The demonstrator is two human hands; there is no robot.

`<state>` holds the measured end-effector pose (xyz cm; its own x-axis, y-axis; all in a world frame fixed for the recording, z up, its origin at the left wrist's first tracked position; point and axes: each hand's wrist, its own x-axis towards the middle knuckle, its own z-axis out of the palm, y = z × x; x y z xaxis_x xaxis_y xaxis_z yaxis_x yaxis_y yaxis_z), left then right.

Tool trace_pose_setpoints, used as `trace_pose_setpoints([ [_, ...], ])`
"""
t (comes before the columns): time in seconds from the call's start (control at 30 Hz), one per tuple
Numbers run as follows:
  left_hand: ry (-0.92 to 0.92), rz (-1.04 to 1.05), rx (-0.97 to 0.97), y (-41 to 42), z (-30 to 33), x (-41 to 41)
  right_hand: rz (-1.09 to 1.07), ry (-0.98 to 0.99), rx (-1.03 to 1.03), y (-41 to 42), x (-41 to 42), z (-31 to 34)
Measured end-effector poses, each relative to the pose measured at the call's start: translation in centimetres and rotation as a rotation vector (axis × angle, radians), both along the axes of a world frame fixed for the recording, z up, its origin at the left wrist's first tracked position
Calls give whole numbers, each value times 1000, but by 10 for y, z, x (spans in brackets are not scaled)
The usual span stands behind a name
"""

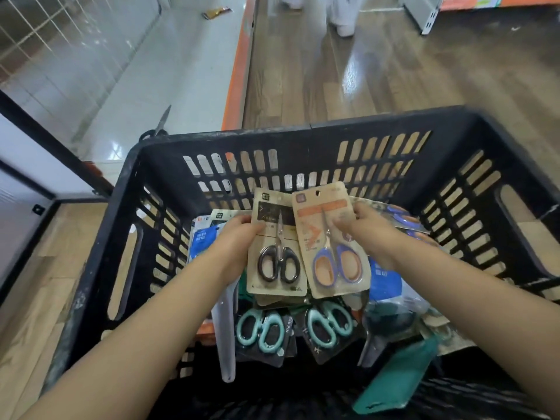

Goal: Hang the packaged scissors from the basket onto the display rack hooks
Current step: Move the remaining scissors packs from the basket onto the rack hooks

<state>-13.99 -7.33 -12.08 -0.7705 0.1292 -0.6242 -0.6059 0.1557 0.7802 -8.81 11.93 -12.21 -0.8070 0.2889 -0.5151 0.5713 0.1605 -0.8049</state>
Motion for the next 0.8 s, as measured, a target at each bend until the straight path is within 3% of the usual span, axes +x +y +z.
trace_pose_setpoints([
  [0.3, 109, 36, 123, -4, 11, -3, -100, 224, -102, 16, 1, 35],
  [0.53, 137, 64, 132, 0, 7, 0, -129, 218, -118, 12, 2, 22],
  [0.8, 84, 87, -10, 2, 4, 7, -192, 168, -88, 7, 3, 11],
])
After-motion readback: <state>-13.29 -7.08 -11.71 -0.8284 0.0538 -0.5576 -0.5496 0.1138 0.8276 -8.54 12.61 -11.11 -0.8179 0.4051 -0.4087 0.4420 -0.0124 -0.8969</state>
